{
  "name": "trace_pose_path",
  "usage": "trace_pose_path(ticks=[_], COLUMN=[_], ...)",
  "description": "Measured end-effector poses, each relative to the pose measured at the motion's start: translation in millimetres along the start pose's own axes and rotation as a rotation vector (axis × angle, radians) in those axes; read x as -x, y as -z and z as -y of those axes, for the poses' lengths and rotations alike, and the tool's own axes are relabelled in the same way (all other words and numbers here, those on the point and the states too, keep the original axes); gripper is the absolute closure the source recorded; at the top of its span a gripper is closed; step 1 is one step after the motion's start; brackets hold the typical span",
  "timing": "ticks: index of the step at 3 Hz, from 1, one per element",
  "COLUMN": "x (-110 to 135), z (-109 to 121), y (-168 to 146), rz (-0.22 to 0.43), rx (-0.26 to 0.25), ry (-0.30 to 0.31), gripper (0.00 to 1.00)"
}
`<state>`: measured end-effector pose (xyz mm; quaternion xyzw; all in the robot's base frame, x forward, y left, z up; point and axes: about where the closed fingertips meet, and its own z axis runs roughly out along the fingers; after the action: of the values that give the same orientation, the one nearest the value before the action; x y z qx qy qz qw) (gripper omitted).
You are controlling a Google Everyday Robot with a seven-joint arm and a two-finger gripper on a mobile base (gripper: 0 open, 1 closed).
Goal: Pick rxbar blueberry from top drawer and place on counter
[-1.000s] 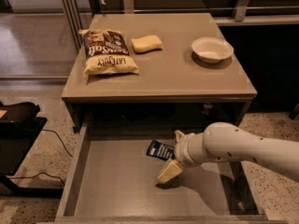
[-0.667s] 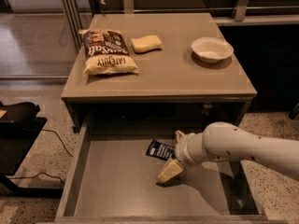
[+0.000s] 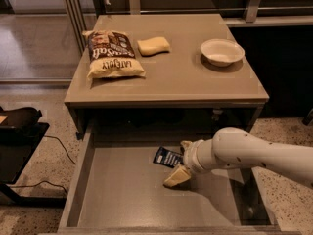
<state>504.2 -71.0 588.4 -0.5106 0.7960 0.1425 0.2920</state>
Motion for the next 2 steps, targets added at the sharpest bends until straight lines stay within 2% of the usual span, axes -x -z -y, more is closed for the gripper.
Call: trace_pose_path(ticks=[2], x=[0.0], z=[0.0], y=[0.0], rz=[0.000], rx=[0.000], ry=[0.000], gripper=[0.65])
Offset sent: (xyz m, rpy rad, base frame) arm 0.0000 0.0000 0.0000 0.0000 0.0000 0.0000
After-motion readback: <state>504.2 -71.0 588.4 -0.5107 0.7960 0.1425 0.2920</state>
